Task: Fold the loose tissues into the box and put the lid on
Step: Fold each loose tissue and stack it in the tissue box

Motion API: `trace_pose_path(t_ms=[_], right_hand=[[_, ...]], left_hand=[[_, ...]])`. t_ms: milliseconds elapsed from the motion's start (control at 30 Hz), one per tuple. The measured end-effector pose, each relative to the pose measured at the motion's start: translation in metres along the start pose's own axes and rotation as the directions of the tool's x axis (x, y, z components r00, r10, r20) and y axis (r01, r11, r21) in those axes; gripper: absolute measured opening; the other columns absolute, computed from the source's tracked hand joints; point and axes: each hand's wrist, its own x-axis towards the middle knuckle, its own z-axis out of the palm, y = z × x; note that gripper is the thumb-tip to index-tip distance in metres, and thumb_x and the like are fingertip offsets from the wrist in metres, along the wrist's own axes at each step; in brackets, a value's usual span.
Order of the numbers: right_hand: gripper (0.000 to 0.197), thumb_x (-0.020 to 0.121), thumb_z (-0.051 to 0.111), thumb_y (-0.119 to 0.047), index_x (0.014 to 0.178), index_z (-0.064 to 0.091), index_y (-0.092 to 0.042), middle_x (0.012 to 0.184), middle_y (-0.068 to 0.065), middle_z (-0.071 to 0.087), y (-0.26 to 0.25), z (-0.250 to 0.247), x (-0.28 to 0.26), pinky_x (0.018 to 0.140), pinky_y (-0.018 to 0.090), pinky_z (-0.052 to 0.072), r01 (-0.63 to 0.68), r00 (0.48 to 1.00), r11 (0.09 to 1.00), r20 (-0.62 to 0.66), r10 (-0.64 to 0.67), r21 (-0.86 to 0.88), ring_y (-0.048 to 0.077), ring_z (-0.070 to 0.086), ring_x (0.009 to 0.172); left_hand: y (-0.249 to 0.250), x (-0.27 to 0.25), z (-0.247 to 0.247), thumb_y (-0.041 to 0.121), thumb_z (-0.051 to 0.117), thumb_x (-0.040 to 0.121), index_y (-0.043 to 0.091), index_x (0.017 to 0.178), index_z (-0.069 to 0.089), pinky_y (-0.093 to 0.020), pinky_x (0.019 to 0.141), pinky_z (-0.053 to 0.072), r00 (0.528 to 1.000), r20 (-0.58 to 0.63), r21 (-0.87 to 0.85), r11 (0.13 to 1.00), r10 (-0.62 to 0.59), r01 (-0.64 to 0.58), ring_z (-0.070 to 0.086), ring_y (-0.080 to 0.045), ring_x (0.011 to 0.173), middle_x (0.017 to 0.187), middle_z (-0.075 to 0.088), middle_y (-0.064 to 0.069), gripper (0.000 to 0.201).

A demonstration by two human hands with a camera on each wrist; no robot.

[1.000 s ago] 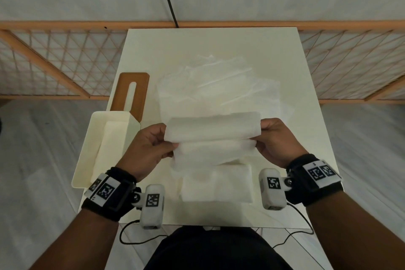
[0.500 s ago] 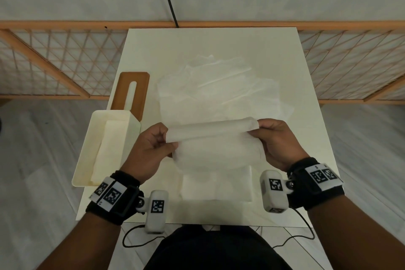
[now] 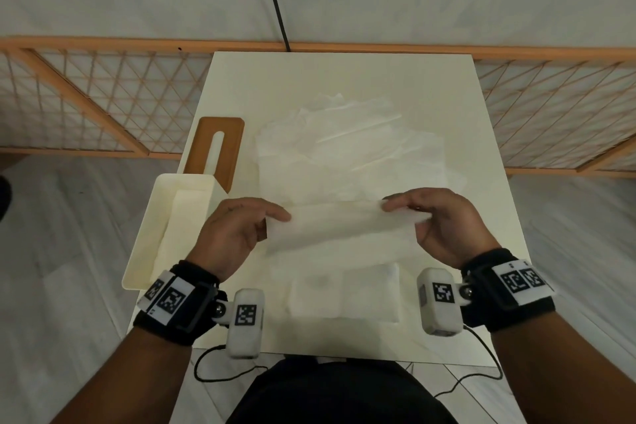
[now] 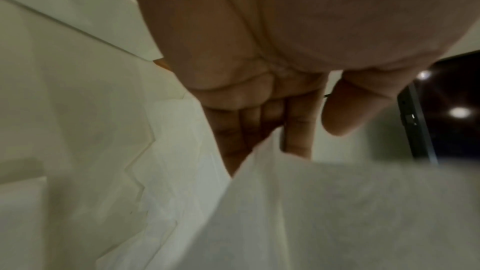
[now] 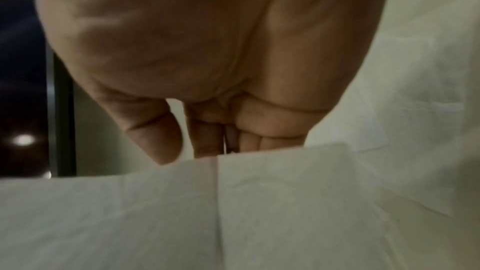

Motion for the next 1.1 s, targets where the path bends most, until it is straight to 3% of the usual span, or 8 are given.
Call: trace_pose_path(t_ms=[100,200,333,433,500,633,733,1100], right_hand=[[0.058,0.076,0.075,-0.057,0.090,0.078,0.000,0.104,0.029,0.065,0.013,-0.005,0.004,0.086,0.045,0.036,-0.070,0.997,0.994,-0.033,0.068,-0.078,0.036,0.043,0.090],[0.032,0.064,0.090,-0.029,0.086,0.078,-0.010,0.092,0.025,0.066,0.028,-0.003,0.001,0.080,0.047,0.042,-0.055,0.997,0.967,-0.069,0.039,-0.249,0.035,0.057,0.084],[0.023,0.073,0.077,0.010,0.090,0.074,-0.005,0.098,0.015,0.074,0.047,-0.006,-0.011,0.074,0.049,0.058,-0.166,0.985,0.914,-0.098,0.139,-0.370,0.042,0.070,0.086],[0.029,0.069,0.079,0.011,0.092,0.071,-0.007,0.101,0.013,0.072,0.063,-0.010,-0.022,0.062,0.041,0.057,-0.214,0.976,0.839,-0.071,0.206,-0.500,0.036,0.072,0.082],[0.030,0.070,0.079,0.010,0.092,0.071,-0.008,0.100,0.012,0.071,0.073,-0.016,-0.023,0.059,0.035,0.054,-0.235,0.971,0.817,-0.095,0.218,-0.526,0.029,0.071,0.077],[0.027,0.071,0.082,-0.001,0.085,0.069,-0.021,0.085,0.002,0.070,0.094,-0.021,-0.014,0.057,0.023,0.050,-0.230,0.973,0.571,-0.170,0.158,-0.788,0.017,0.068,0.068],[0.028,0.070,0.080,-0.007,0.078,0.064,-0.029,0.084,-0.002,0.067,0.109,-0.022,-0.012,0.059,0.016,0.046,-0.217,0.976,0.426,-0.180,0.126,-0.878,0.015,0.064,0.072],[0.024,0.072,0.073,-0.003,0.089,0.071,-0.020,0.092,-0.004,0.058,0.122,-0.023,-0.011,0.072,0.017,0.036,-0.133,0.991,0.316,-0.133,0.022,-0.939,0.015,0.054,0.081]], left_hand=[[-0.009,-0.002,0.003,0.010,0.057,0.097,0.018,0.076,0.078,-0.034,0.080,0.055,0.996,-0.088,0.221,0.975,-0.006,0.025,0.067,-0.022,0.082,0.084,0.073,-0.007,0.031],[-0.028,-0.004,0.002,0.001,0.076,0.082,0.018,0.085,0.073,-0.034,0.070,0.049,0.996,-0.092,0.359,0.933,-0.003,0.036,0.049,-0.019,0.062,0.064,0.058,-0.001,0.017],[-0.055,-0.010,0.002,0.008,0.081,0.079,0.027,0.083,0.077,-0.030,0.066,0.049,0.987,-0.133,0.480,0.866,-0.087,0.141,0.052,-0.011,0.058,0.060,0.059,0.012,0.020],[-0.070,-0.020,0.001,0.002,0.082,0.075,0.024,0.089,0.075,-0.044,0.080,0.061,0.970,-0.085,0.414,0.877,-0.230,0.244,0.073,-0.023,0.080,0.088,0.076,-0.003,0.028],[-0.081,-0.020,-0.001,0.002,0.080,0.074,0.023,0.091,0.074,-0.045,0.076,0.060,0.962,-0.071,0.443,0.856,-0.265,0.268,0.073,-0.028,0.079,0.087,0.076,-0.008,0.028],[-0.110,-0.009,0.002,0.014,0.080,0.075,0.029,0.087,0.071,-0.013,0.062,0.045,0.969,-0.123,0.731,0.640,-0.216,0.236,0.063,-0.003,0.070,0.085,0.067,0.008,0.020],[-0.126,-0.004,0.005,0.015,0.076,0.077,0.027,0.089,0.069,-0.001,0.058,0.038,0.964,-0.124,0.801,0.549,-0.237,0.238,0.060,0.000,0.076,0.088,0.064,0.009,0.018],[-0.145,0.001,0.000,0.011,0.075,0.077,0.027,0.081,0.064,-0.006,0.069,0.041,0.977,-0.136,0.841,0.502,-0.166,0.202,0.060,-0.005,0.077,0.091,0.062,0.007,0.020]])
